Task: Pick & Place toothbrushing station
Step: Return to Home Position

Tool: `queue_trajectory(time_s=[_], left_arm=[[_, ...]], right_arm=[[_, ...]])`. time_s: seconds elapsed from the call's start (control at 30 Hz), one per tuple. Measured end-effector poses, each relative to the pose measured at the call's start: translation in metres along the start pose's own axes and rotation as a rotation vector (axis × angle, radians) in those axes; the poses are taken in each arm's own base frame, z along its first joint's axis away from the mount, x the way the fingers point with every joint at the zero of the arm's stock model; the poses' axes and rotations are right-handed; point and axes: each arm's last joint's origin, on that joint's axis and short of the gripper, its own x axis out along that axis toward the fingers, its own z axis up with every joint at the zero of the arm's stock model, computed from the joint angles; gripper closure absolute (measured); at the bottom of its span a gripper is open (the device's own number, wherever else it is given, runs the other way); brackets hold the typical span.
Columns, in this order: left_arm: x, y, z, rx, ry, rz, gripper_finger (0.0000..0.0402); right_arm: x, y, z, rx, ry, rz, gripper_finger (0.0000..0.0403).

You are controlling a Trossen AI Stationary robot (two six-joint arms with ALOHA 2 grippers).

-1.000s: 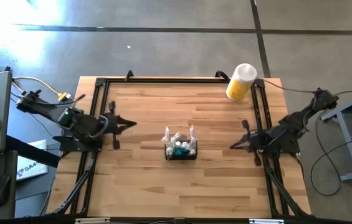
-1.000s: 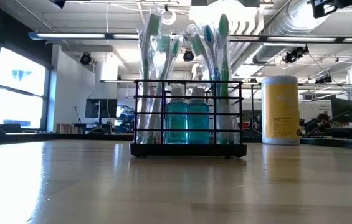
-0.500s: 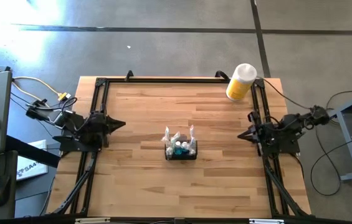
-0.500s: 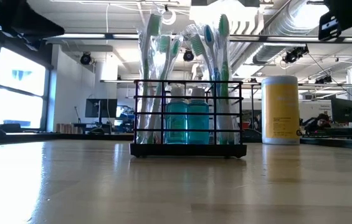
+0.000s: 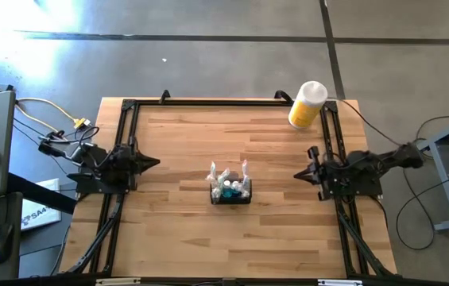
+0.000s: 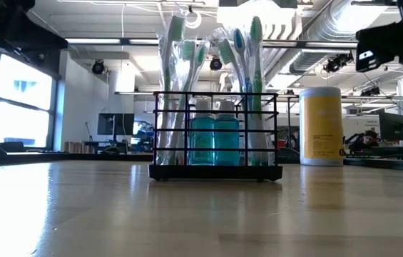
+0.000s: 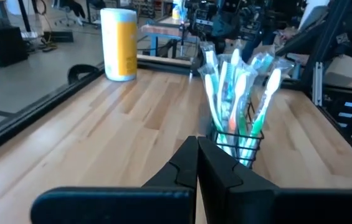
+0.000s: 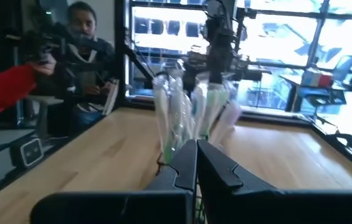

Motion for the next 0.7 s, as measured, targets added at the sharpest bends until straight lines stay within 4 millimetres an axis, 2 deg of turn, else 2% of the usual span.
queue_trajectory(time_s=[0.17,0.4,0.53,0.7], left_arm=[[0.009,-0.002,-0.019,0.001,0.027,0.01,0.0401],[0.022,-0.005,-0.045,0.003,0.018,0.016,0.0401],[0.024,-0.005,-0.047,-0.005,-0.009,0.025,0.0401],[0.024,-0.008,-0.048,0.043,0.013,-0.071,0.0401]], right_arm=[[0.003,-0.003,-0.015,0.018,0.01,-0.007,0.0401],[0.003,-0.007,-0.015,0.042,0.009,-0.001,0.0401],[0.003,-0.008,-0.016,0.042,0.013,-0.012,0.0401],[0.003,-0.008,-0.017,0.044,0.017,0.012,0.0401]])
